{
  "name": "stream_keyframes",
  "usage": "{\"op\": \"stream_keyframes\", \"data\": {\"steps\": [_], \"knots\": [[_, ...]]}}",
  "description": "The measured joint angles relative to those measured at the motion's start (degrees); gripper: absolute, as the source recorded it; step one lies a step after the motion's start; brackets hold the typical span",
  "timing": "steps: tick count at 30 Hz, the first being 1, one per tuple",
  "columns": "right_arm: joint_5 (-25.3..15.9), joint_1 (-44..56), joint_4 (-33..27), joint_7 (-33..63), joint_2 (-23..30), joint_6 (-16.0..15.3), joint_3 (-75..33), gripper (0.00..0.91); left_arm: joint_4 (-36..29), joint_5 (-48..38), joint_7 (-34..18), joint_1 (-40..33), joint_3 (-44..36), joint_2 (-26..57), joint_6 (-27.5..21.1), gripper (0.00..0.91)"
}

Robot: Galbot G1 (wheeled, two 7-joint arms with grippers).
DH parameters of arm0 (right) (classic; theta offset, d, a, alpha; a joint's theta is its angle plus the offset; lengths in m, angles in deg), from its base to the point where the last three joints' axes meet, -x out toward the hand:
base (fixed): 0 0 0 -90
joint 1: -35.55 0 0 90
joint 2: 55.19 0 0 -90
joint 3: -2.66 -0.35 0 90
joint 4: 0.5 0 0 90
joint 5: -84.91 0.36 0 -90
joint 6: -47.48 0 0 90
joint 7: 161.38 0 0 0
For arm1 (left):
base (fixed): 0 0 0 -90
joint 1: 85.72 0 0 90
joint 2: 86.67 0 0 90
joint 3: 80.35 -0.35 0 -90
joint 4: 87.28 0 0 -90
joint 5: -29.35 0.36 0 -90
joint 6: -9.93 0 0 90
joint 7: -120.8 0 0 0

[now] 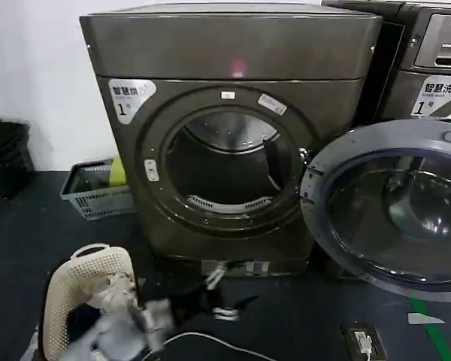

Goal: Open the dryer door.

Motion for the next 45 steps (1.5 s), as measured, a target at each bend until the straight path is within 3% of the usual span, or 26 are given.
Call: {"op": "stream_keyframes", "data": {"steps": [11, 18, 27, 33, 37, 45], "knots": [[0.14, 1.13, -2.19, 1.04, 0.21, -1.17, -1.22, 0.907, -3.88, 16.1, -4.63, 8.16, 14.38, 17.05, 11.39, 0.907], [3.26, 2.06, -4.78, 0.66, -0.44, -1.42, -0.71, 0.907, -1.46, 38.94, -11.28, 13.42, 25.24, 23.95, 23.32, 0.907], [11.04, 2.03, -4.16, 0.59, 1.14, -2.55, 1.86, 0.907, 0.56, 70.79, -20.29, 14.1, 30.46, 32.0, 23.65, 0.907], [11.66, 1.82, -4.09, 0.6, 1.19, -2.76, 2.6, 0.907, 0.16, 88.64, -23.97, 14.76, 29.14, 36.6, 23.62, 0.907], [11.73, 1.68, -4.31, 0.71, 1.25, -2.63, 2.89, 0.907, -0.82, 95.45, -21.72, 13.75, 28.96, 37.52, 23.56, 0.907], [12.03, 1.67, -4.28, 0.77, 1.59, -2.39, 3.26, 0.907, -2.27, 97.87, -21.1, 13.9, 28.57, 39.71, 23.54, 0.907]]}}
